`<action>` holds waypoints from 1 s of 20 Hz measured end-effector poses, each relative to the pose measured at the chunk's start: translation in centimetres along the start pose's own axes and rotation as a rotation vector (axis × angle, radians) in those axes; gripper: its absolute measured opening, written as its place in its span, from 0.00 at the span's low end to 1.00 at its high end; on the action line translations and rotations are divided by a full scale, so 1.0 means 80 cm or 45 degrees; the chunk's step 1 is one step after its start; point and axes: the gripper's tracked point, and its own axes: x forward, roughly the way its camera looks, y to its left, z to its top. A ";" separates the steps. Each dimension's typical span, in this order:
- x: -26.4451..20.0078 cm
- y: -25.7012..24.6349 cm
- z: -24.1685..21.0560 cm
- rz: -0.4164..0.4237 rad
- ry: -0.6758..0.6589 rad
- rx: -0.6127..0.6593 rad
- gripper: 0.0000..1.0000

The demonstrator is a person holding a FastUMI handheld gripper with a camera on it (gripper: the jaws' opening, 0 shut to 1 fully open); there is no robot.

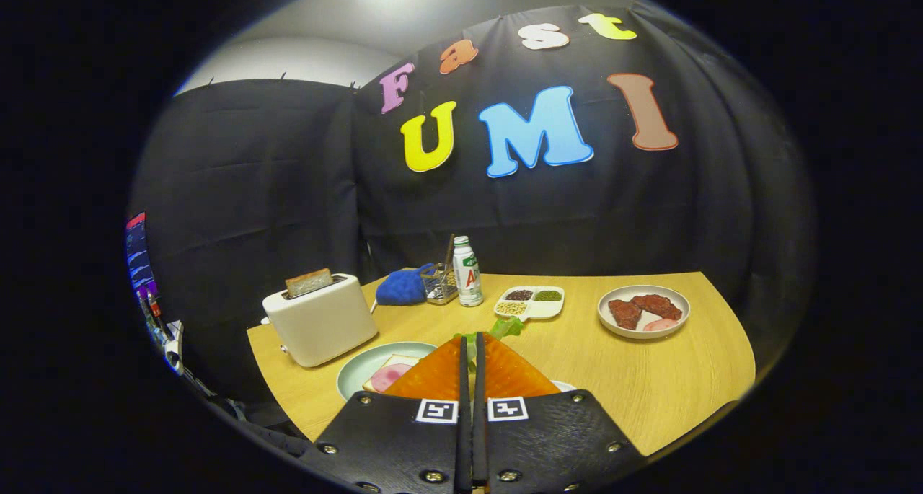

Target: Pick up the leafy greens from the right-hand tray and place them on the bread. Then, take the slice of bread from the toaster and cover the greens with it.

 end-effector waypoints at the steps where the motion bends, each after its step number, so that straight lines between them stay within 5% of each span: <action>1: 0.006 0.013 0.005 0.029 -0.011 0.006 0.01; 16: 0.105 0.124 -0.033 0.314 0.087 0.069 0.01; 20: 0.126 0.116 -0.075 0.297 0.160 0.106 0.01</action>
